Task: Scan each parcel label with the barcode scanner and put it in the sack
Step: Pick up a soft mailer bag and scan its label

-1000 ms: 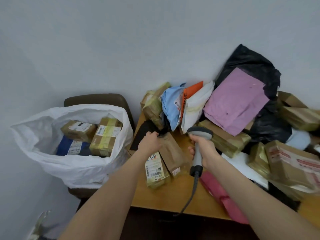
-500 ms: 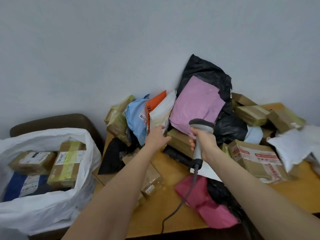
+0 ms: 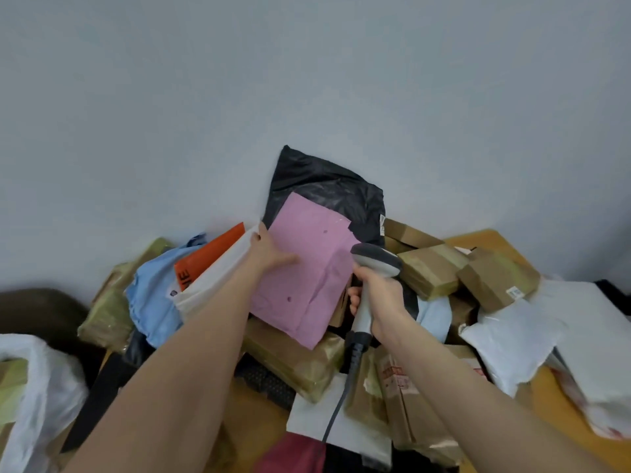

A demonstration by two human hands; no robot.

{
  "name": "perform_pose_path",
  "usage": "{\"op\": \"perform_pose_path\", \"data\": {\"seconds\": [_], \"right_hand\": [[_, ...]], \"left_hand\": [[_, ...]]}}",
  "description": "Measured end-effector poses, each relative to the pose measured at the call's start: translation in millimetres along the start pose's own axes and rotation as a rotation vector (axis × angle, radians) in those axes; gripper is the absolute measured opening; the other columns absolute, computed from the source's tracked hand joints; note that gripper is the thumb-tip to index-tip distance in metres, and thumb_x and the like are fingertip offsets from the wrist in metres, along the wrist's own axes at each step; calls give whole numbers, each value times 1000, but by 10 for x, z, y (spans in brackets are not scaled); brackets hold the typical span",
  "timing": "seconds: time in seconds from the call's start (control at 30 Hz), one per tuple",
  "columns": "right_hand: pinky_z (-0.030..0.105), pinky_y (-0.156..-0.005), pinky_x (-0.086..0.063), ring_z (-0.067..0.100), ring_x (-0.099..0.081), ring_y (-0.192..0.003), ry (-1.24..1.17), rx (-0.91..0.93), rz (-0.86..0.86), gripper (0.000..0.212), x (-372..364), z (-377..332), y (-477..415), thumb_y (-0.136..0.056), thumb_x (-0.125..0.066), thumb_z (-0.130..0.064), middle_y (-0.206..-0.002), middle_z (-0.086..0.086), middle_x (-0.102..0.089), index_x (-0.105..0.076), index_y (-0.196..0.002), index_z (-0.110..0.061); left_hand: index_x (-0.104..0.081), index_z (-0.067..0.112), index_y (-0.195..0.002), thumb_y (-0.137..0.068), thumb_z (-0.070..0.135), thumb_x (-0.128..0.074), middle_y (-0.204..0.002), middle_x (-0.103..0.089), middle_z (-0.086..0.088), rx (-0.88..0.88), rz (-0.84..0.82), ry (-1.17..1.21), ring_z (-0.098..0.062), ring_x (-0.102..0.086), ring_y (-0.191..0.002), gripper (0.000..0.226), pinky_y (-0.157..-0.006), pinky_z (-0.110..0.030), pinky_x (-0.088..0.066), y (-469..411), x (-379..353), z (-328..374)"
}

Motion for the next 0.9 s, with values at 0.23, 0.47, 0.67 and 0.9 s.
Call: {"op": "perform_pose_path", "data": {"seconds": [0.23,0.47,0.67,0.9], "right_hand": [[26,-47,-45,17,-49,-45,-3,-48,-26,15,113,-169,-189,-88,-68,-16,-56,10,-56,-62,-85,-2],[27,-49,-47,16,-52,-46,-72,-30,-22,17,169,-324,-62,-86,-70,-19,-59,8,-58,-63,-83,-4],[24,-45,-47,13,-51,-42,-155,88,-55,17,72,-559,320,-86,-71,-22,-58,7,-59,-63,-83,-6],[28,-50,-48,15,-53,-46,-167,185,-65,19,-144,-704,870,-87,-70,-24,-56,6,-61,-62,-81,-7]], "left_hand": [[-65,19,-113,-87,23,-61,-112,-66,-5,-6,140,-228,-22,-61,-97,26,-89,-39,-53,42,-15,92],[-68,14,-93,-89,12,-50,-72,-67,2,-103,178,-44,-15,-60,-59,18,-66,-27,-53,351,496,454],[-63,6,-79,-85,22,-49,-67,-73,0,-141,264,268,-19,-68,-56,21,-54,-27,-49,781,1143,640],[-55,12,-69,-80,10,-75,-75,-63,-9,-174,277,499,-20,-64,-68,23,-56,-22,-56,1236,1814,591]]}}
Point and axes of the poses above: each hand's wrist, its own y-axis away from the middle knuckle, its own x-axis out of the back of the hand, z = x × y, the point moved 9 cm from there along -y, towards the middle knuckle
